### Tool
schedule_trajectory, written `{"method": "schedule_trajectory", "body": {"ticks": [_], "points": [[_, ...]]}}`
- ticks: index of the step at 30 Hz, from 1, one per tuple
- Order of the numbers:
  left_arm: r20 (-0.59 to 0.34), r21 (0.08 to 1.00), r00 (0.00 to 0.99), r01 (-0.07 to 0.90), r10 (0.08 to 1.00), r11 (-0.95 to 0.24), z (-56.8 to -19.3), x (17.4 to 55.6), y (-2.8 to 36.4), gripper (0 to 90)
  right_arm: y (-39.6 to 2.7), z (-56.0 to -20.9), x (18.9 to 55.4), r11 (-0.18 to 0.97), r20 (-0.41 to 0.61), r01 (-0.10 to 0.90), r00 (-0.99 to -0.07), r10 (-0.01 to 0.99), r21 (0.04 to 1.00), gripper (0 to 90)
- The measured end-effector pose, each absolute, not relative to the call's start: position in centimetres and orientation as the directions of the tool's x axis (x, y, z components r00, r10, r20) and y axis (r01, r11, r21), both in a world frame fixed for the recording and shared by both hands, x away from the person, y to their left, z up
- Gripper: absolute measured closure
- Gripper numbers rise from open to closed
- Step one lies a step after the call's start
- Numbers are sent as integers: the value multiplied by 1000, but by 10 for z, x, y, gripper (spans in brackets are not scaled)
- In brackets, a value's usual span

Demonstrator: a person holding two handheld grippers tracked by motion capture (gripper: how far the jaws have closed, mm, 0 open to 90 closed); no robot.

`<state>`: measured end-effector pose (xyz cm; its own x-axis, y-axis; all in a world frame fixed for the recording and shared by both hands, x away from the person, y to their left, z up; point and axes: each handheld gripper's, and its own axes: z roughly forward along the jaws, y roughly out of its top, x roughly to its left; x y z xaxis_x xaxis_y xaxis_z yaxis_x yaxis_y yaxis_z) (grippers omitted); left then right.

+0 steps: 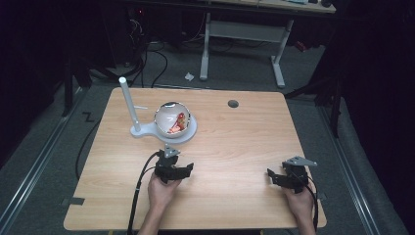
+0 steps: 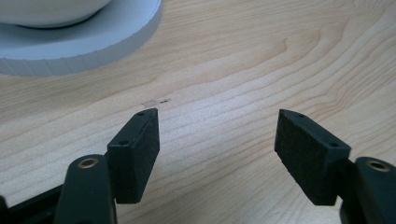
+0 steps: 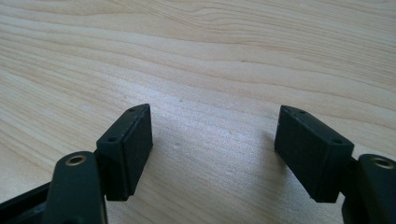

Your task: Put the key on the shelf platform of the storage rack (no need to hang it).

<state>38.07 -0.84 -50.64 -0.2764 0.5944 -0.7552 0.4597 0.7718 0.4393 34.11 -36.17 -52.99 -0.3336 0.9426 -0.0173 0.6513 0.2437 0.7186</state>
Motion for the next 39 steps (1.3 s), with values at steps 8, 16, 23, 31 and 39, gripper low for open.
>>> {"method": "schedule_trajectory", "body": {"ticks": [8, 16, 23, 31, 39], "points": [[-725, 494, -265, 441, 635, 749, -520, 385, -11, 315, -362, -530, 341, 244, -17, 651, -334, 942, 719, 279], [-714, 522, -264, 417, 649, 744, -527, 387, -16, 317, -361, -530, 341, 243, -17, 651, -334, 943, 719, 278], [-704, 550, -258, 391, 662, 738, -532, 387, -19, 317, -361, -530, 341, 244, -17, 651, -334, 942, 719, 278], [-693, 572, -248, 382, 677, 726, -534, 387, -19, 295, -361, -530, 341, 245, -17, 650, -336, 942, 719, 278], [-694, 570, -250, 382, 675, 727, -534, 387, -19, 287, -361, -530, 341, 245, -17, 650, -336, 942, 719, 278]]}}
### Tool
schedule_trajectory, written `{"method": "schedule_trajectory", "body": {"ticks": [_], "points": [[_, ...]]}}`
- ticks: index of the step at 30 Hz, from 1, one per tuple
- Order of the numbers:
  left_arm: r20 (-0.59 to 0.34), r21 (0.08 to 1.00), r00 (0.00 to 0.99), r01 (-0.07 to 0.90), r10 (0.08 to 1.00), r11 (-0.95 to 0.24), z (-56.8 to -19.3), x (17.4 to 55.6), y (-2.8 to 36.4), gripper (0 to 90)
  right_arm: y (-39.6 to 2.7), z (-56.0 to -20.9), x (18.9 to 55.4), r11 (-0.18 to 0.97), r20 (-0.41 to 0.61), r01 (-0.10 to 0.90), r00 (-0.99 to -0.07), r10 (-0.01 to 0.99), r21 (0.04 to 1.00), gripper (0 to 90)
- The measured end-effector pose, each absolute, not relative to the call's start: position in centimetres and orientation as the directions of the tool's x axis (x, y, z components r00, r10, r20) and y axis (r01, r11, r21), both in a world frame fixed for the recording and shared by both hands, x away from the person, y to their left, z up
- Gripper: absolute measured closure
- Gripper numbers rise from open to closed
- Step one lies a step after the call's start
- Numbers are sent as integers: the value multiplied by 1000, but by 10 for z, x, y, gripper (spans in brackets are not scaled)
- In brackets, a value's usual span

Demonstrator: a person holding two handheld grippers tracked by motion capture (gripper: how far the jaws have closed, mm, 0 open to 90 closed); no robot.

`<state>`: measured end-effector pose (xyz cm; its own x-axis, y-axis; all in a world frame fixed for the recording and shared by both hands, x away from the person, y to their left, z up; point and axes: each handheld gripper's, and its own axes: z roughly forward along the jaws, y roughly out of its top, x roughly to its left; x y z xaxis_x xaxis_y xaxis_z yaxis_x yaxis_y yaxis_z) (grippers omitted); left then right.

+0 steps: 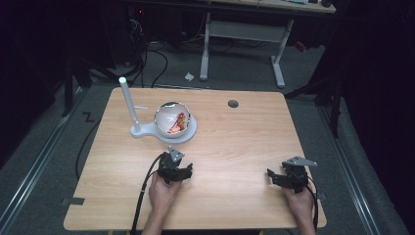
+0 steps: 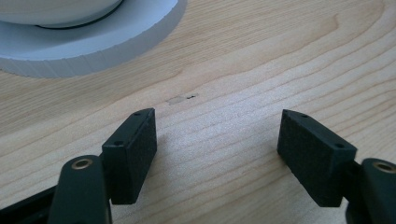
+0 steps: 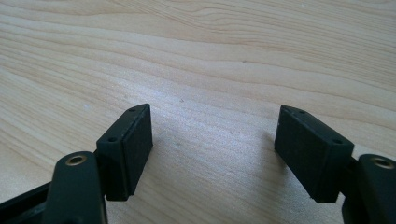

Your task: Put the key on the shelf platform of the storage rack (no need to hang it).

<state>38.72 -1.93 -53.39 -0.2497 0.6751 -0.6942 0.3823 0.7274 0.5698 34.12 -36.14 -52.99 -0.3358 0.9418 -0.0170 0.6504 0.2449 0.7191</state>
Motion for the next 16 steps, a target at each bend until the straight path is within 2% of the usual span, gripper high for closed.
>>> {"method": "schedule_trajectory", "body": {"ticks": [16], "points": [[-697, 564, -254, 382, 670, 732, -534, 387, -19, 283, -361, -530, 341, 245, -17, 651, -336, 942, 719, 278]]}}
